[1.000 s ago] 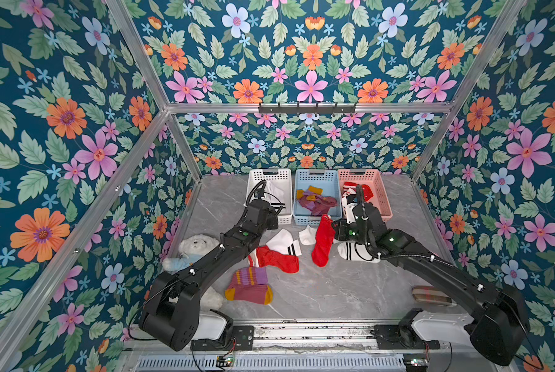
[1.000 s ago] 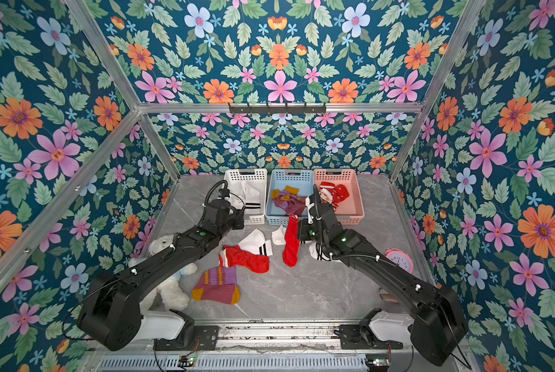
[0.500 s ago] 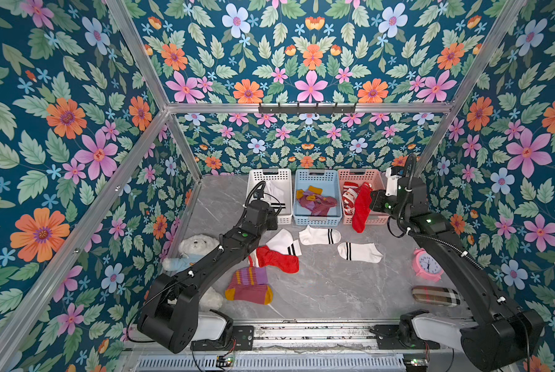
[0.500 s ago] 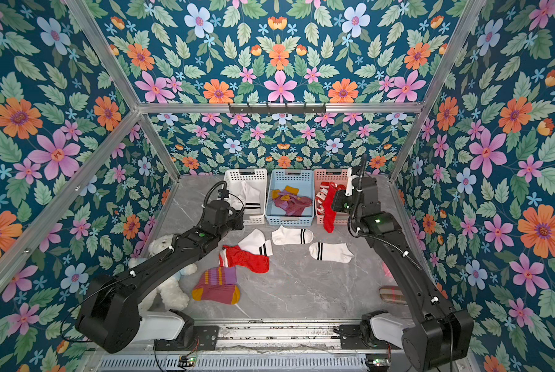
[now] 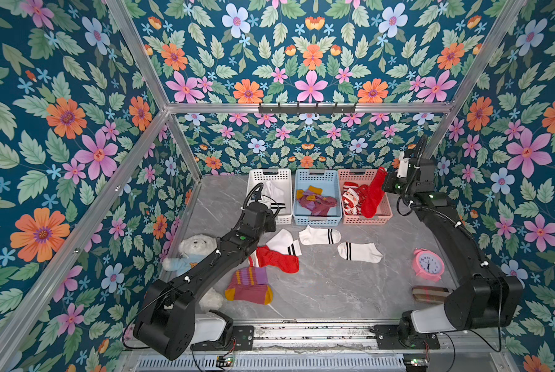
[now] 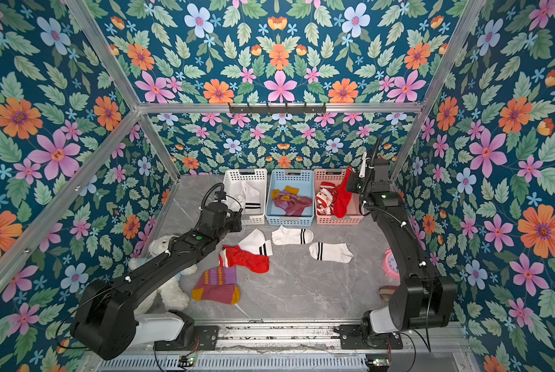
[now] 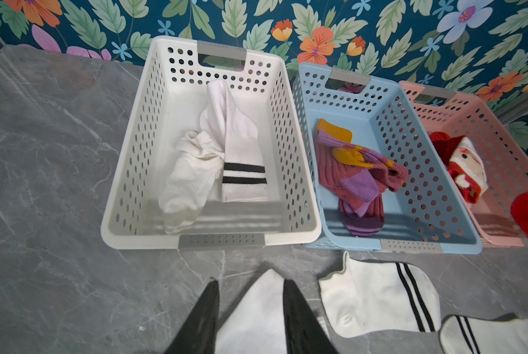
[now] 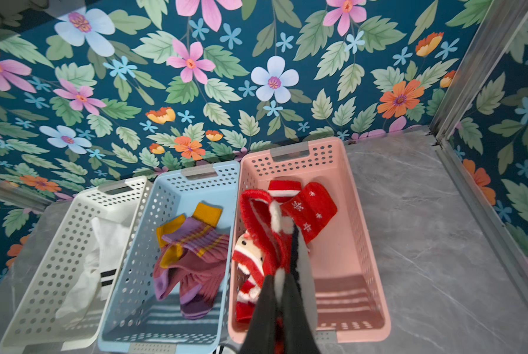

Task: Sort the socks into the basket by color
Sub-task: Place the sock in the bin.

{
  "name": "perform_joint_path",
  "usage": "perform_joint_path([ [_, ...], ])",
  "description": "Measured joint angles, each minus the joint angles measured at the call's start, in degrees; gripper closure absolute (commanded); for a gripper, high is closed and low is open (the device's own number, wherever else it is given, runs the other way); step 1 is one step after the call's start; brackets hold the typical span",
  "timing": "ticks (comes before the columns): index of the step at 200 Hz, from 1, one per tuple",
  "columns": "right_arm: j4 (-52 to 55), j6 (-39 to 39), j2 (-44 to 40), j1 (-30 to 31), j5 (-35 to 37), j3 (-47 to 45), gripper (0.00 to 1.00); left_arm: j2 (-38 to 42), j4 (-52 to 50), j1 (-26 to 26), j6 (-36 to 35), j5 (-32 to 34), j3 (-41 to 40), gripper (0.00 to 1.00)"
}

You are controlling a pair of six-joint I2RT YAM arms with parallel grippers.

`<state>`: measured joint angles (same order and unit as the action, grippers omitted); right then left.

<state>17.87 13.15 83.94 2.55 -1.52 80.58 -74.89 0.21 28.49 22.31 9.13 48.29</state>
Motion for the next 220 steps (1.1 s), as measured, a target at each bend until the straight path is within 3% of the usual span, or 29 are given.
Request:
perform_joint_path([
  [54,-1.1,-1.8,6.7,-0.9,0.8,4.5,1.0,0.7,-0.3,0.0,0.2,0.2,-0.4,0.62],
  [112,-1.6,-3.2,15.8,-0.9,5.4,8.3,1.0,0.0,-0.9,0.0,0.2,0.4,-0.1,0.62],
  [173,-1.9,-3.7,19.6,-0.8,11.4,11.1,1.0,-1.7,-1.2,0.0,0.2,0.4,1.1,0.62],
  [220,-2.2,-4.0,26.7,2.2,12.4,16.8,1.0,-2.1,-1.2,0.0,0.2,0.4,1.1,0.62],
])
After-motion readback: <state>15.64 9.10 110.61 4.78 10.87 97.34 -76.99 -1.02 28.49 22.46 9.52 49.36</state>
